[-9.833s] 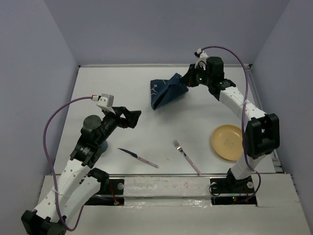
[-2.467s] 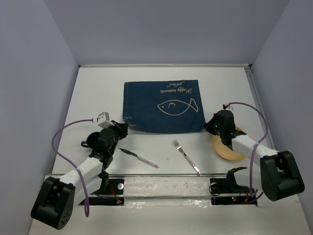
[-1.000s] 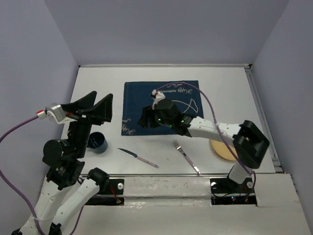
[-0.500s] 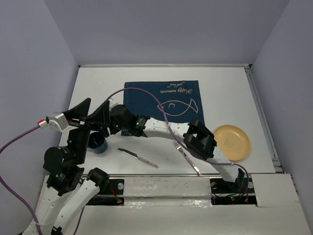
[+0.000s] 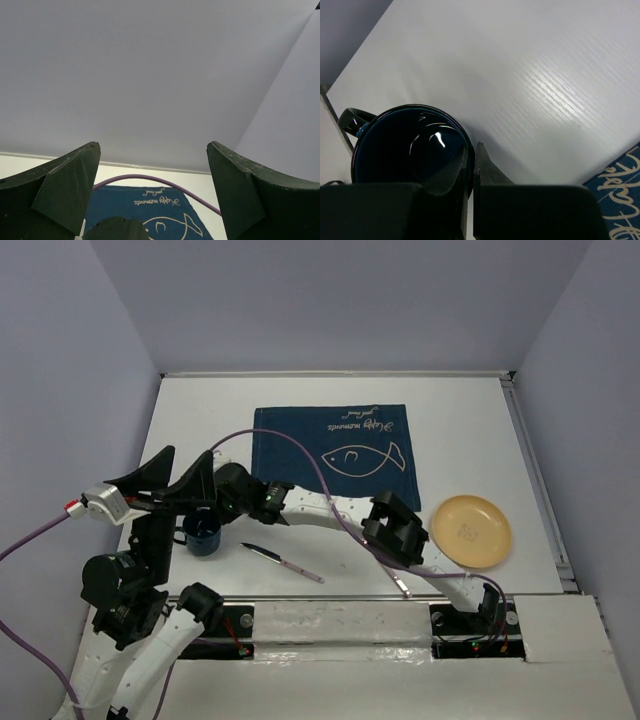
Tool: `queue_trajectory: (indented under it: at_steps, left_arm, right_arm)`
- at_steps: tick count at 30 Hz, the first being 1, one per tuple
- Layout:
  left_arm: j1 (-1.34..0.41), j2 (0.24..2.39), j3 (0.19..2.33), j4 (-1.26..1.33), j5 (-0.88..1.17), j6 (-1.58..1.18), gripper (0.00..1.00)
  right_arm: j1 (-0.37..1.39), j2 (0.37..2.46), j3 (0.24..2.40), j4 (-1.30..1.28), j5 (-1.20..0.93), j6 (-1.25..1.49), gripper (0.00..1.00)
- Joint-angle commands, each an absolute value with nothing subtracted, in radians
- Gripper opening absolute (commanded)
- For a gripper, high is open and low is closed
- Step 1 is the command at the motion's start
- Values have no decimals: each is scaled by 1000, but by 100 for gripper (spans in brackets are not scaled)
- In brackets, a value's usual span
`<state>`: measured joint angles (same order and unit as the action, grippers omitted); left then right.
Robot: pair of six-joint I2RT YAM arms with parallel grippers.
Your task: Set the dinner table for one person
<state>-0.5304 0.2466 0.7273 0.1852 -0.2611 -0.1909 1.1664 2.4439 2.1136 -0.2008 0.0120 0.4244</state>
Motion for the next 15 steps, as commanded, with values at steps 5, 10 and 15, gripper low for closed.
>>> queue_trajectory:
  at_steps: [5,10,15]
  left_arm:
    - [-522,229,719,232,-296,-170,99]
    - [-520,215,719,224,-348,-166,99]
    - [-520,198,713,227,-379,-167,99]
  right_arm:
    - [1169,2356,2063,-51,48,486,0]
    - [1146,2214,1953,124,94,520,0]
    - [1072,2021,1706,287,144,535,0]
